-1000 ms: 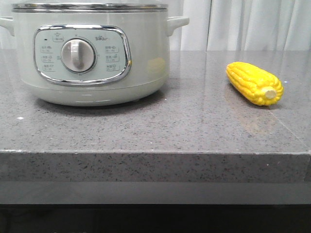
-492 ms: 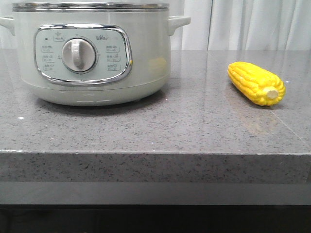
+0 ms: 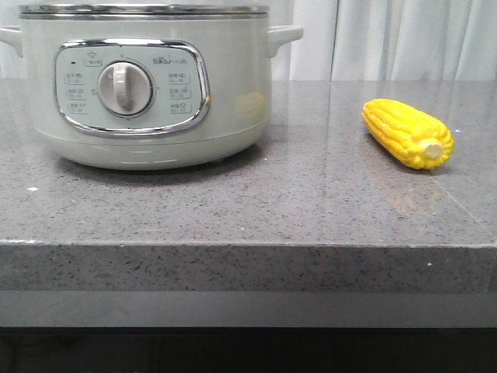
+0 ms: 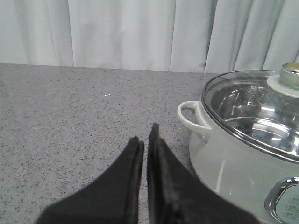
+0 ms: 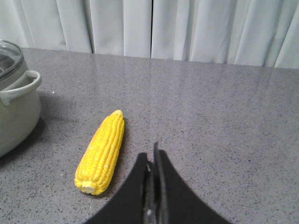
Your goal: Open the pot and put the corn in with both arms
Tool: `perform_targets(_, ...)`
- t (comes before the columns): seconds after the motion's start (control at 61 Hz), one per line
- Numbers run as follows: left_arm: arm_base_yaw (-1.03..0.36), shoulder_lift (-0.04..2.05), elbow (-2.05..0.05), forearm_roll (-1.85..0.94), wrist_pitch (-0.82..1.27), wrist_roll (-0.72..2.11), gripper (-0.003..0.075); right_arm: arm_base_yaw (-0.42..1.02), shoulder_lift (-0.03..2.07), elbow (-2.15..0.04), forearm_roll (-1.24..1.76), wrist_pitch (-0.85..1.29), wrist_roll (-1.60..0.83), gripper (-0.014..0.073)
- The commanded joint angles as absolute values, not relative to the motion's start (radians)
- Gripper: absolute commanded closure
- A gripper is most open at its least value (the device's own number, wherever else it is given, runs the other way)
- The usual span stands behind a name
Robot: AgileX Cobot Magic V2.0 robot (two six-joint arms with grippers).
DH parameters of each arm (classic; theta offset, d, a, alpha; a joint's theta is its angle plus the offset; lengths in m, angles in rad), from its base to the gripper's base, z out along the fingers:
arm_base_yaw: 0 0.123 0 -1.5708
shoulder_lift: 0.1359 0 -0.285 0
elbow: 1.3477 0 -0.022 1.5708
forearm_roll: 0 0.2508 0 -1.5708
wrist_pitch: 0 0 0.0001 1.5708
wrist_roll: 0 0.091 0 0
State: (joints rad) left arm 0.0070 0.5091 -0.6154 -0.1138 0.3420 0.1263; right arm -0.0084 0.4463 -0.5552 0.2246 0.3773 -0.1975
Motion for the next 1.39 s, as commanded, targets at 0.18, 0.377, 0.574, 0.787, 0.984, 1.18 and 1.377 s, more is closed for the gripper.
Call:
perform_targets(0.18,0.008,0.519,-0.653,-0.127,0.269,0.121,0.0167,-0.015,0.460,-0.592,0.220,0.304,-0.209,0.0626)
perform_targets(0.377,0.008,0.519,-0.653,-0.127,0.269,0.121,0.0038,-0.015,0.460,-0.592,0.220,0.297,-0.209,0.0176)
perform_targets(0.574,0.008,0.519,-0.653,-0.127,0.253,0.121,0.0038,-0.015,0.460,-0.592,0.220,0.297,-0.209,-0.0059)
perform_targets(0.787,0.008,0.585,-0.760,-0.242,0.365,0.128,0.0038,-0.015,0.460,-0.592,0.220,0.298,-0.209,-0.0059)
perform_targets(0.984,0.008,0.826,-1.044,-0.260,0.654,0.175,0.0038,-0.015,0.460,-0.592,0.220,0.298,-0.209,-0.0059)
perform_targets(1.18,0.005,1.063,-1.303,-0.434,0.818,0.290,0.0038,-0.015,0.460,-0.592,0.220,0.298,-0.208,-0.0059)
perform_targets(1.377,-0.128,1.283,-1.544,-0.386,0.853,0.309,0.0038,-0.015,0.460,-0.592,0.220,0.298,-0.208,-0.0059)
